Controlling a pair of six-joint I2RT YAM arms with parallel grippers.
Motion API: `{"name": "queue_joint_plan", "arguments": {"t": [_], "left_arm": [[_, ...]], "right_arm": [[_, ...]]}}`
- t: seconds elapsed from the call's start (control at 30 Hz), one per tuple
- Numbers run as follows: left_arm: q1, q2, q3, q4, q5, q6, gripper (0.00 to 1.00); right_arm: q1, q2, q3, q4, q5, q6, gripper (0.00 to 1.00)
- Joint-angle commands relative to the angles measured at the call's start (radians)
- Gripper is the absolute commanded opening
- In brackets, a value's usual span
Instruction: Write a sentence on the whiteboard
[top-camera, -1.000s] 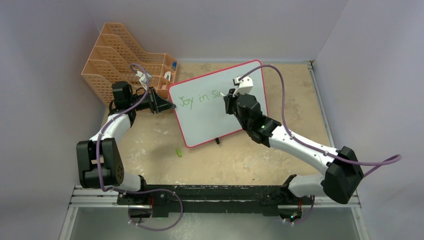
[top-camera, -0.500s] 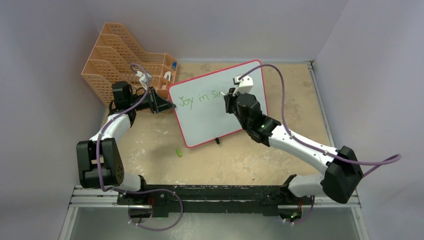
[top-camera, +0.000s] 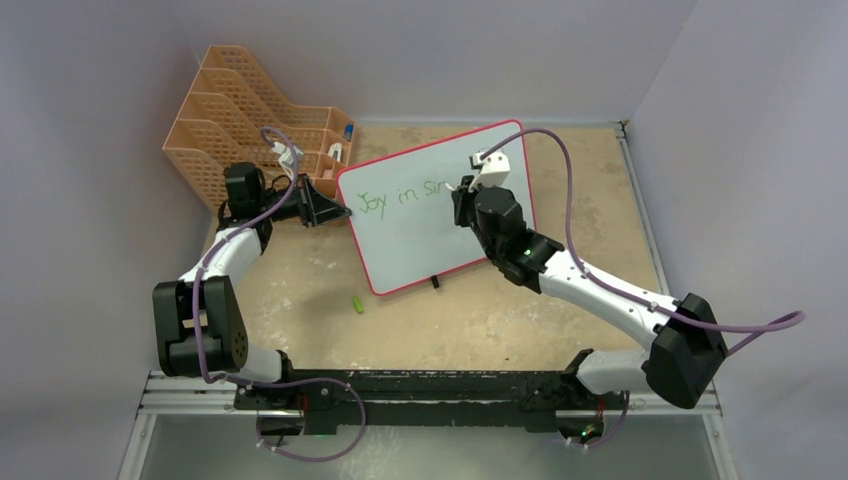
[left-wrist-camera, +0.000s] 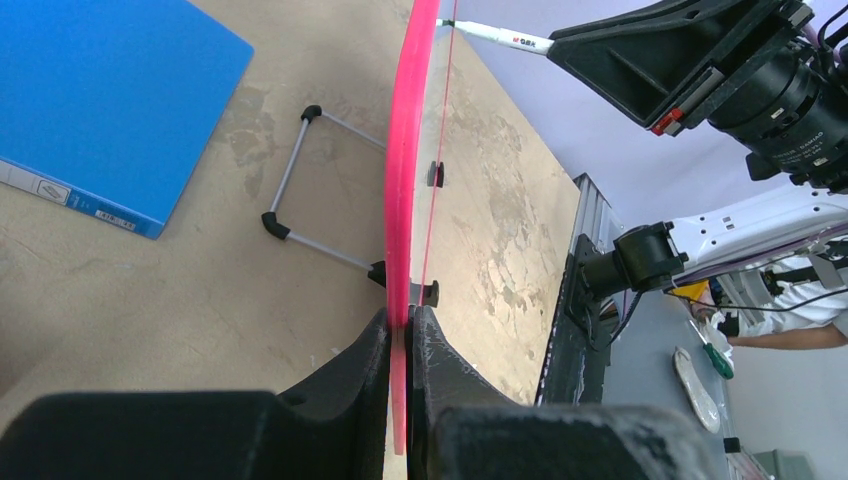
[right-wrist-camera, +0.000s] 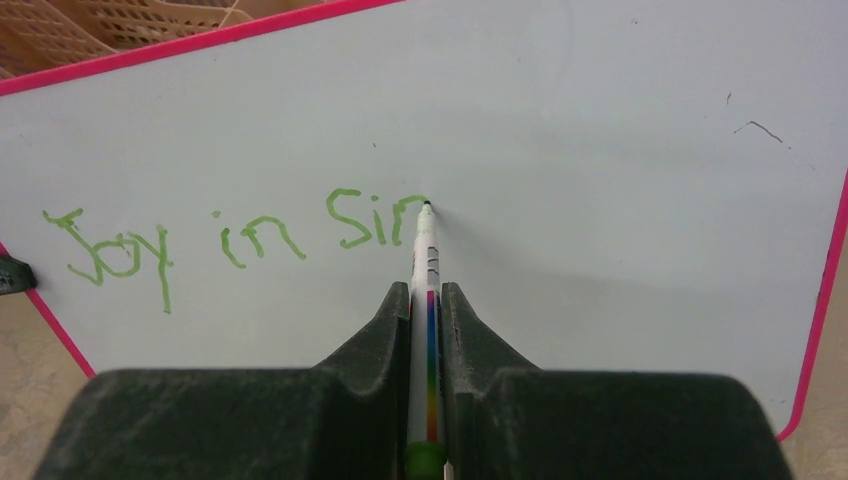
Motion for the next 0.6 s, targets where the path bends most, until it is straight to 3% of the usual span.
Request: {"name": "queue_joint_plan", "arguments": {"t": [0.0,0.57], "left_arm": [[-0.011,-0.026,0.028,0.008,0.002,0.02,0.0],[-0.012,-0.027,0.026,0.005,-0.002,0.02,0.0]], "right_arm": [[-0.009,-0.023,-0.015,-0.032,-0.01,0.017,0.0],[-0.009,-0.024,-0.019,-0.075,-0.035,0.026,0.0]]}}
